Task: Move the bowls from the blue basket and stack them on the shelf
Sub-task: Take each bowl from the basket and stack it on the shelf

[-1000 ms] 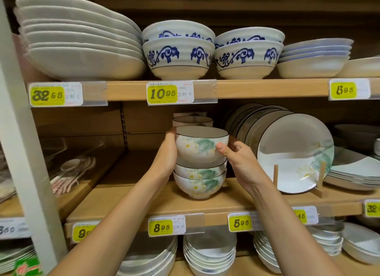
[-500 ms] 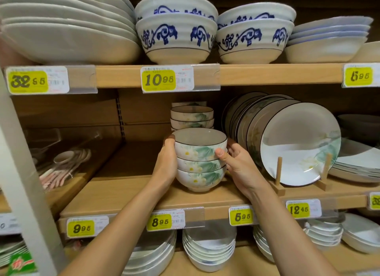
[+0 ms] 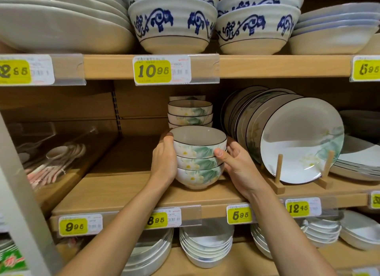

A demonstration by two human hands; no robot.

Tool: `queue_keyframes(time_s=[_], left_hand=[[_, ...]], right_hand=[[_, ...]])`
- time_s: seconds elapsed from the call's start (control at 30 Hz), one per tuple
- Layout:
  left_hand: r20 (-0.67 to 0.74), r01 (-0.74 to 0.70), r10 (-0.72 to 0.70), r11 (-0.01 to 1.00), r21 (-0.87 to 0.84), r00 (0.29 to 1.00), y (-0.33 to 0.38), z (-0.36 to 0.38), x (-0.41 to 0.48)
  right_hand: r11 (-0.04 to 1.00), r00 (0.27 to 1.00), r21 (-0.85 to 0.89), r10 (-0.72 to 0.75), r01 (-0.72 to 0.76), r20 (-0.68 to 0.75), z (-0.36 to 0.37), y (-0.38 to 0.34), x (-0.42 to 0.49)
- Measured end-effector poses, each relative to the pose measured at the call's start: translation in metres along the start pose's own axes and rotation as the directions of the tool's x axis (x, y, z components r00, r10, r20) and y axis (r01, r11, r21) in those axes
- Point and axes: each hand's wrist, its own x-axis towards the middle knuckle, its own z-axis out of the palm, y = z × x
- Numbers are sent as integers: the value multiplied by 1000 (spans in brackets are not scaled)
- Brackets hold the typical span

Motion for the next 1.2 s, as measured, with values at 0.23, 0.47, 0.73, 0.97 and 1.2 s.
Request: queue_keyframes(time_s=[0.23, 0.47, 0.73, 0.97, 1.2], left_hand=[[-94, -50, 53, 998, 26, 994, 2, -2, 0], [-92, -33, 35, 999, 18, 995, 2, -1, -3], [-170, 43, -72, 984, -173, 983, 11, -30, -44], [-314, 81, -177, 952, -296, 933, 3, -71, -158], [-490, 190, -285, 953, -235, 824, -3, -127, -251]], right_hand=[[1000, 1000, 6, 0, -1, 29, -1, 0, 0], [999, 999, -38, 4, -2, 44, 0, -3, -2], [979, 962, -188, -125, 79, -244, 8, -13, -44], [998, 990, 26, -50, 53, -133, 16, 4, -99], [901, 916, 186, 361, -391, 175, 80, 53, -149]])
